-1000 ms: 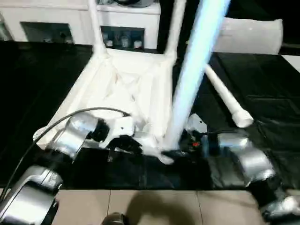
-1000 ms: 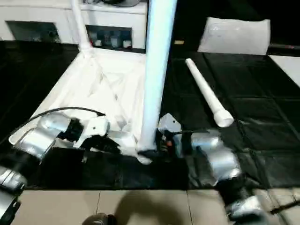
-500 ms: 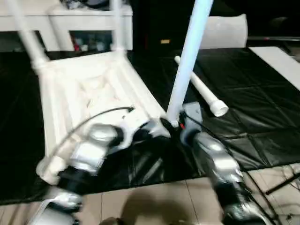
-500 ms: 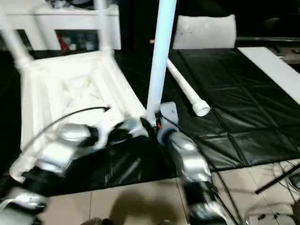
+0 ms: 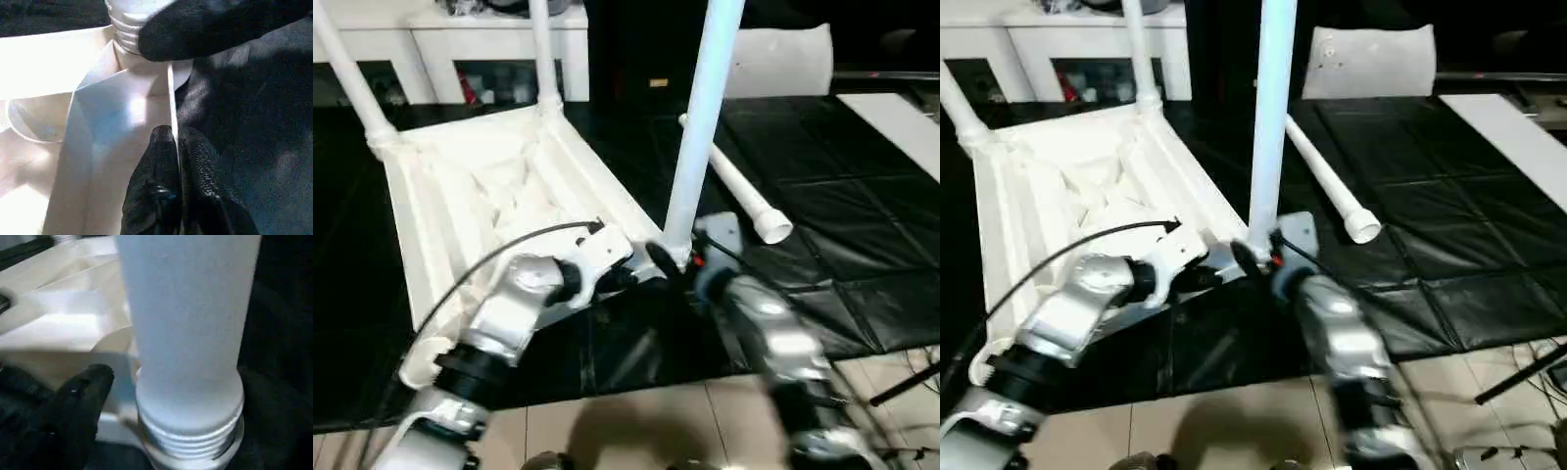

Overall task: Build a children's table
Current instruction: Rotate leg to tighten

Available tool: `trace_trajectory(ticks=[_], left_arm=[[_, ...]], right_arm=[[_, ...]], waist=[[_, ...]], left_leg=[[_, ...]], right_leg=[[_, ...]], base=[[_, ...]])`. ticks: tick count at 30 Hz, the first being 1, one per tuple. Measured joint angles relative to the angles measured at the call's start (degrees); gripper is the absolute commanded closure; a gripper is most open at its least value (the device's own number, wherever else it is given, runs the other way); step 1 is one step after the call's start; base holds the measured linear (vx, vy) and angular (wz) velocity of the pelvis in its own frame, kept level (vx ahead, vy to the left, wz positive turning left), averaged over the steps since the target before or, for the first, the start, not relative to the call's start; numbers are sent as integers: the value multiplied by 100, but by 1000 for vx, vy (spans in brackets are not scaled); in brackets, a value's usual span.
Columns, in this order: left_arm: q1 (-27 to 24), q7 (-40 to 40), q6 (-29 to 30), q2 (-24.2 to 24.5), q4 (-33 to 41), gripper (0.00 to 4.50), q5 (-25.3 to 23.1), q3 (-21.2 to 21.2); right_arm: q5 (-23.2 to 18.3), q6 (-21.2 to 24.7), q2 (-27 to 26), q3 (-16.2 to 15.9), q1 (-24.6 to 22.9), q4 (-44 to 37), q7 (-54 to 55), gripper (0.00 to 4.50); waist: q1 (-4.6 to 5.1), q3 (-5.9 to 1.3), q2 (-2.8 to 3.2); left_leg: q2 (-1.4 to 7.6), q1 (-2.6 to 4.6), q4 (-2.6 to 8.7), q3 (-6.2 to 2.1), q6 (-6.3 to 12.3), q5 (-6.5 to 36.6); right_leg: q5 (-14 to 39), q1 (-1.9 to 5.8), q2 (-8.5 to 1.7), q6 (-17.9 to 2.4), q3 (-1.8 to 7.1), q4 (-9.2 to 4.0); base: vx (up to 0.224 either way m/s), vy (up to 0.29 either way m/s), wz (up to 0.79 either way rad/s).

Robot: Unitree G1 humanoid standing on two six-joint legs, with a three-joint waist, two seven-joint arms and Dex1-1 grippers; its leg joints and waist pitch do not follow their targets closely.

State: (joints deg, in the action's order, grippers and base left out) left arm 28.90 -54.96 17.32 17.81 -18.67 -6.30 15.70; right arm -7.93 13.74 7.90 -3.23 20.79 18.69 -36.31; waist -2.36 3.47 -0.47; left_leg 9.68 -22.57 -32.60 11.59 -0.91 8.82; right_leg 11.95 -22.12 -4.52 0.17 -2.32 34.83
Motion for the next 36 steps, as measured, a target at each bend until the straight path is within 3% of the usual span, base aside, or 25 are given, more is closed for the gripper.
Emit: trace_trajectory(ticks=[7, 12, 14, 16, 22, 27, 30, 36], left_arm=[[127, -1160, -959, 582, -483, 450, 307, 47], [329, -1891, -1296, 751, -780, 450, 426, 249], [423, -2197, -1437, 818, -930, 450, 445, 309], [488, -2461, -1536, 874, -1007, 450, 446, 363], [764, -2820, -1929, 881, -1421, 450, 437, 536], [902, -2971, -2145, 871, -1672, 450, 429, 556], [978, -2996, -2270, 862, -1839, 450, 423, 564], [1038, -3026, -2412, 856, -2012, 450, 428, 601]], right_arm=[[-142, -360, 1035, -419, 27, -270, -1769, 3], [-175, -451, 1347, -673, 134, -201, -2670, 3], [-233, -451, 1471, -754, 214, -162, -2999, 38], [-267, -458, 1505, -836, 274, -121, -3211, 38], [-234, -572, 1553, -1042, 456, 209, -3563, 109], [-220, -601, 1575, -1111, 467, 283, -3763, 131], [-209, -709, 1593, -1177, 533, 375, -3799, 169], [-162, -791, 1578, -1204, 589, 472, -3841, 178]], waist=[[-128, 0, -1], [-200, 1, -2], [-252, 2, -4], [-289, 3, -5], [-336, 5, -8], [-345, 6, -10], [-342, 6, -11], [-340, 7, -12]], left_leg=[[16, -23, 1, 0, 0, 1], [15, -36, -16, 0, -2, 2], [16, -36, -23, 0, -2, 2], [17, -36, -28, 0, -2, 2], [16, -39, -36, 3, -2, 2], [16, -40, -36, 3, -2, 2], [17, -40, -36, 3, -2, 2], [18, -39, -36, 3, -2, 2]], right_leg=[[10, -19, 10, 1, -17, 0], [3, -20, 6, -10, -15, 2], [1, -19, 5, -14, -15, 9], [0, -18, 4, -14, -15, 12], [-1, -15, -1, -17, -16, 13], [-1, -16, -1, -17, -19, 14], [-1, -16, -1, -17, -19, 15], [-2, -16, -1, -18, -20, 17]], base=[[0, 0, 0], [0, 0, 0], [0, 0, 0], [0, 0, 0], [0, 0, 0], [0, 0, 0], [0, 0, 0], [0, 0, 0]])
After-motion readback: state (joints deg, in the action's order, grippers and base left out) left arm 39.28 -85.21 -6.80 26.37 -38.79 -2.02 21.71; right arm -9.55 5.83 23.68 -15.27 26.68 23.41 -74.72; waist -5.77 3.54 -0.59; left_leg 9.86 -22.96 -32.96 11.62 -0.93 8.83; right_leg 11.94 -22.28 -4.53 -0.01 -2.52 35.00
